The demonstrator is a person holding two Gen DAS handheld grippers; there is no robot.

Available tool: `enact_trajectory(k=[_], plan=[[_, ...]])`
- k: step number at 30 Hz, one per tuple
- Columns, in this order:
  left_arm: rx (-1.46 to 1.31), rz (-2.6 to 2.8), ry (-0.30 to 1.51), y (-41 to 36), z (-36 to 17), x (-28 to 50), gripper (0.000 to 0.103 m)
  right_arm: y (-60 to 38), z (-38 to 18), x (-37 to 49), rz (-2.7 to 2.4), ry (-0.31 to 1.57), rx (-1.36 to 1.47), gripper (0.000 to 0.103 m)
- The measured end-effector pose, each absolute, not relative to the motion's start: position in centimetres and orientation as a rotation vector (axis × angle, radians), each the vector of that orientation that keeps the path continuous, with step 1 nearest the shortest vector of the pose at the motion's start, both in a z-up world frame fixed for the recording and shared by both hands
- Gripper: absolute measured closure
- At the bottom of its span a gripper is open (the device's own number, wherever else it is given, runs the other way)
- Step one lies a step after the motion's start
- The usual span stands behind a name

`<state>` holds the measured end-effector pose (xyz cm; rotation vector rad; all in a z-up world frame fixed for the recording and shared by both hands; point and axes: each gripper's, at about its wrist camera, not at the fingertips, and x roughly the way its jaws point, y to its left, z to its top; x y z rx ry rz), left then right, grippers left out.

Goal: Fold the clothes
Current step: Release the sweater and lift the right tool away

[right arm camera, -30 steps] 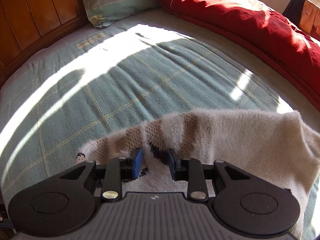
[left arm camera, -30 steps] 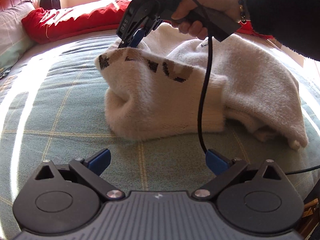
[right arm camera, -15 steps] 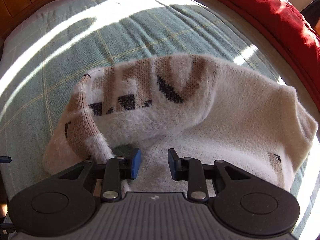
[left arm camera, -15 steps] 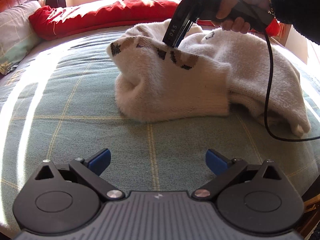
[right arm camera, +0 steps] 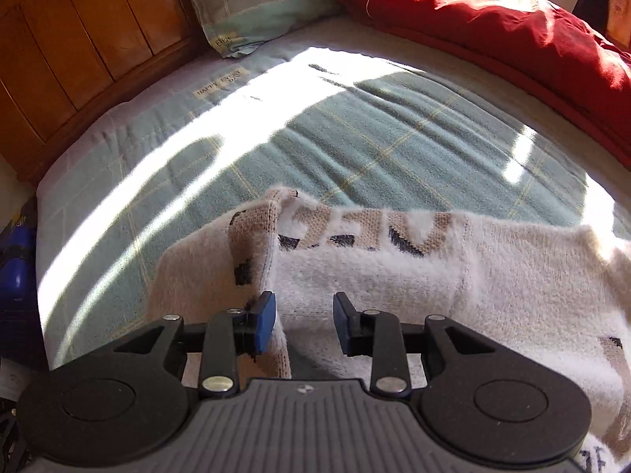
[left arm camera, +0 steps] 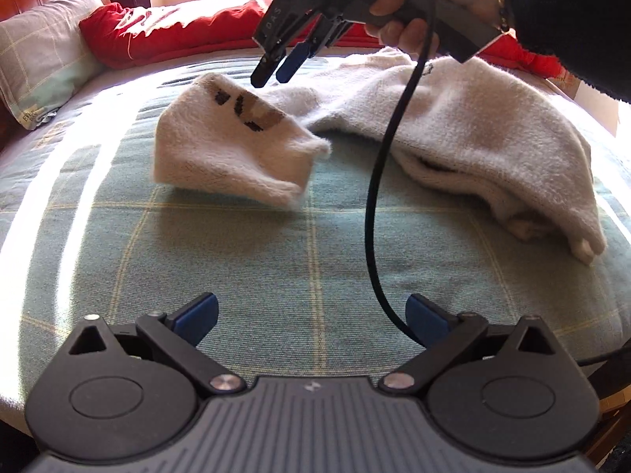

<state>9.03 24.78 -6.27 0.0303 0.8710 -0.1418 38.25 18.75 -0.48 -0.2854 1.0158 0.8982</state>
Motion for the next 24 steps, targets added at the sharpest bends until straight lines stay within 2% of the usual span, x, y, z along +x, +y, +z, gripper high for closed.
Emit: enact_trajectory(k=[9, 15, 24], plan=[[-0.101, -0.271, 0.819, 22.9, -1.2, 6.7, 0.002, 6.1, 5.2, 35.1, 0.773, 0.901, -0.369, 0.051], [0.031, -0.355, 0.752, 18.2, 3.8, 4.5, 0.002, -2.6, 5.3, 32.9, 0.661, 0.904, -0.264, 0.051], [0.187, -0.442, 0.807, 10.9, 4.3, 6.5, 0.002, -14.8, 3.9, 24.9, 0.51, 0.891, -0.206, 0.048]])
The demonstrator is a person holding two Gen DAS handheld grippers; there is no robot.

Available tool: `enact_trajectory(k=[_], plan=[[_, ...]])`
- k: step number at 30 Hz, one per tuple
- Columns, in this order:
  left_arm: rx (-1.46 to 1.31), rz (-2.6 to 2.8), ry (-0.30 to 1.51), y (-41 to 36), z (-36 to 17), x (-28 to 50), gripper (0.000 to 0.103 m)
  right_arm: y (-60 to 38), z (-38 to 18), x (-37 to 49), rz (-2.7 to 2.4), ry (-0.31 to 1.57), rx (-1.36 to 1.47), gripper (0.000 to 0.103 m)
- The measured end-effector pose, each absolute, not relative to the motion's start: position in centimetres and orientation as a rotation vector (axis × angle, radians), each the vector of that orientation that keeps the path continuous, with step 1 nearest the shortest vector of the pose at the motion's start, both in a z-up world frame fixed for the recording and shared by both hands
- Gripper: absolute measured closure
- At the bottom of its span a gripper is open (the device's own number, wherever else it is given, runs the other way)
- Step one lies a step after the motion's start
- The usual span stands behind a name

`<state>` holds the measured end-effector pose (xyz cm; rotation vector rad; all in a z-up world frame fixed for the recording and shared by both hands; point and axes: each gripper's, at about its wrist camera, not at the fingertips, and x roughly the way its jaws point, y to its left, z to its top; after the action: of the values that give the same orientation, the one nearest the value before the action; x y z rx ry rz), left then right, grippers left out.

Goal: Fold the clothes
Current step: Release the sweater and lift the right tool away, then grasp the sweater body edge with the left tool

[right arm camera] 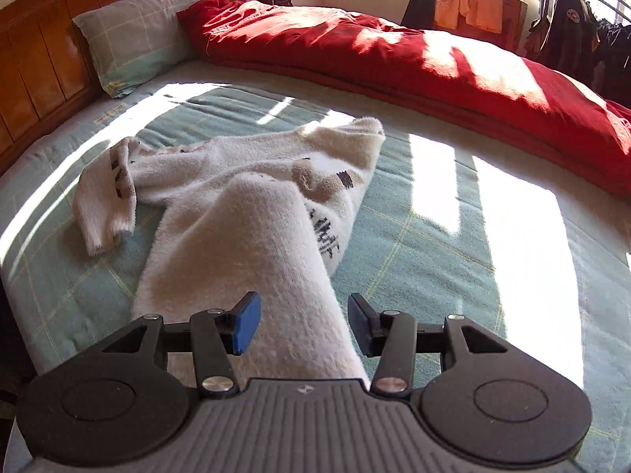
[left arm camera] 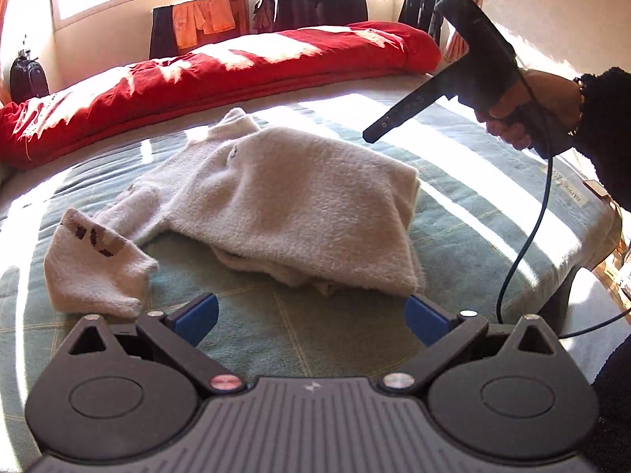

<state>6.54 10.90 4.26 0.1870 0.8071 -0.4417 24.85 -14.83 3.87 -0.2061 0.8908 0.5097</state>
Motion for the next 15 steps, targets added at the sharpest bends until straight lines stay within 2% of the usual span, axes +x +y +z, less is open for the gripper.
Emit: enact_trajectory(k=[7, 15], plan=[[0.286, -0.456, 0.884, 5.1, 3.8, 10.7, 0.002, -21.7, -0.5, 19.1, 0.399, 0.923, -0.049, 0.043], [0.374, -0.46, 0.859, -0.3, 5.8, 17.4, 0.002, -23.7, -4.6, 16.8, 0.341, 0.956, -0.09, 0.038]])
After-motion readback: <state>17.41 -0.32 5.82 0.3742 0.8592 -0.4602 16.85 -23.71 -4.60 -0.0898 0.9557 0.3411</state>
